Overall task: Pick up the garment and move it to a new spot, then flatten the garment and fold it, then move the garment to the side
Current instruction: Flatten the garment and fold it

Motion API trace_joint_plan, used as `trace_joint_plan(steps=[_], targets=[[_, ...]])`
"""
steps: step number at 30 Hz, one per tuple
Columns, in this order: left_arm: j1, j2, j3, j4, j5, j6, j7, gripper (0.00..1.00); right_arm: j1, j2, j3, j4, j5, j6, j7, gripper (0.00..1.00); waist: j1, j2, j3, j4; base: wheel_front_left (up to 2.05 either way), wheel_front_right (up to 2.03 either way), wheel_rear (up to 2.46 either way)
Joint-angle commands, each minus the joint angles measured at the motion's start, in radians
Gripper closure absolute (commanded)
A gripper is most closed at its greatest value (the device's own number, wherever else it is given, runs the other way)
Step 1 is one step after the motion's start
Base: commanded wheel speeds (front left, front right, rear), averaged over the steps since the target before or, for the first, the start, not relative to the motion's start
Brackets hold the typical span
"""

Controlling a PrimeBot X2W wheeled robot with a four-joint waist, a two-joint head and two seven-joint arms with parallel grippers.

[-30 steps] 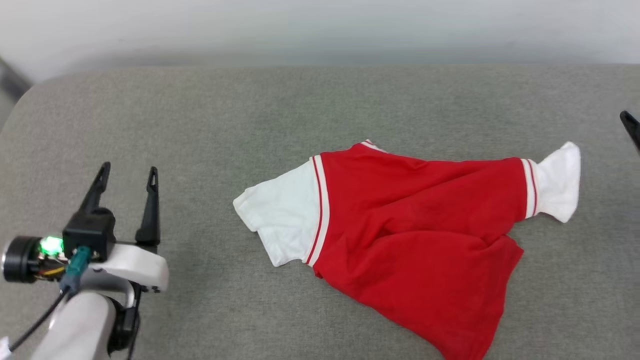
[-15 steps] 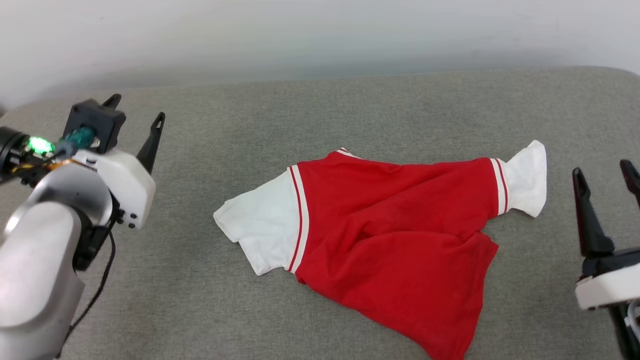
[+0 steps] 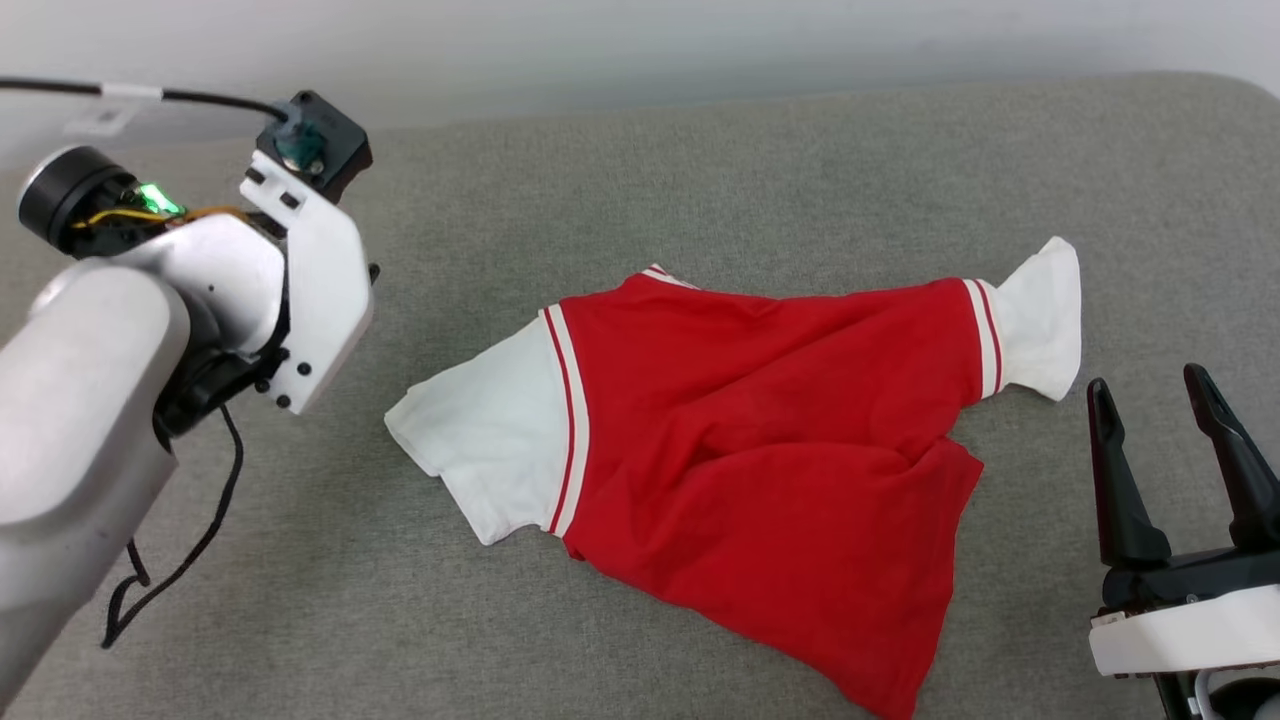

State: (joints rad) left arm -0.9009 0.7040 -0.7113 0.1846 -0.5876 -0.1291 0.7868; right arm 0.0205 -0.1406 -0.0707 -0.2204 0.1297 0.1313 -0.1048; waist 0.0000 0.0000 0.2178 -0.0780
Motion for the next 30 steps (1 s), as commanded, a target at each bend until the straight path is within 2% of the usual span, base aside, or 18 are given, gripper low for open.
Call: trace_joint_plan(steps=[1, 5, 12, 18, 25, 26, 27, 28, 30], targets=[[-0.027, 0.006, -0.034, -0.001, -0.02, 0.001, 0.032, 0.0, -0.011, 0.006, 0.004, -0.004, -0.007, -0.001, -0.004, 0.0, 0.0, 0.0, 0.02, -0.008, 0.0, 0.0, 0.0], [-0.109, 0.034, -0.153, -0.003, -0.088, 0.001, 0.146, 0.0, -0.03, 0.0, 0.021, -0.001, -0.011, -0.001, -0.009, 0.0, 0.0, 0.0, 0.06, -0.022, 0.0, 0.0, 0.0], [-0.197, 0.067, -0.33, 0.003, -0.187, 0.001, 0.282, 0.0, -0.071, -0.023, 0.046, 0.016, -0.011, -0.001, -0.028, 0.0, 0.0, 0.0, 0.136, -0.046, 0.0, 0.0, 0.0], [-0.232, 0.085, -0.444, 0.006, -0.255, 0.001, 0.319, 0.0, -0.11, -0.03, 0.055, 0.034, -0.015, -0.001, -0.045, 0.0, 0.0, 0.0, 0.19, -0.062, 0.0, 0.0, 0.0], [-0.226, 0.098, -0.541, 0.038, -0.272, 0.002, 0.28, 0.0, -0.142, -0.027, 0.064, 0.066, -0.015, -0.001, -0.063, 0.0, 0.0, 0.0, 0.223, -0.071, 0.0, 0.0, 0.0], [-0.223, 0.097, -0.55, 0.041, -0.276, 0.002, 0.276, 0.5, -0.145, -0.028, 0.064, 0.07, -0.016, -0.001, -0.064, 0.0, 0.0, 0.0, 0.224, -0.072, 0.0, 0.0, 0.0], [-0.223, 0.095, -0.555, 0.045, -0.279, 0.002, 0.267, 0.93, -0.148, -0.029, 0.064, 0.074, -0.017, -0.001, -0.064, 0.0, 0.0, 0.0, 0.224, -0.072, 0.0, 0.0, 0.0], [-0.224, 0.094, -0.558, 0.048, -0.283, 0.002, 0.259, 1.0, -0.149, -0.032, 0.063, 0.076, -0.017, -0.001, -0.062, 0.0, 0.0, 0.0, 0.22, -0.07, 0.0, 0.0, 0.0], [-0.229, 0.096, -0.562, 0.047, -0.288, 0.002, 0.243, 1.0, -0.158, -0.043, 0.05, 0.076, -0.018, -0.001, -0.06, 0.0, 0.0, 0.0, 0.209, -0.064, 0.0, 0.0, 0.0]])
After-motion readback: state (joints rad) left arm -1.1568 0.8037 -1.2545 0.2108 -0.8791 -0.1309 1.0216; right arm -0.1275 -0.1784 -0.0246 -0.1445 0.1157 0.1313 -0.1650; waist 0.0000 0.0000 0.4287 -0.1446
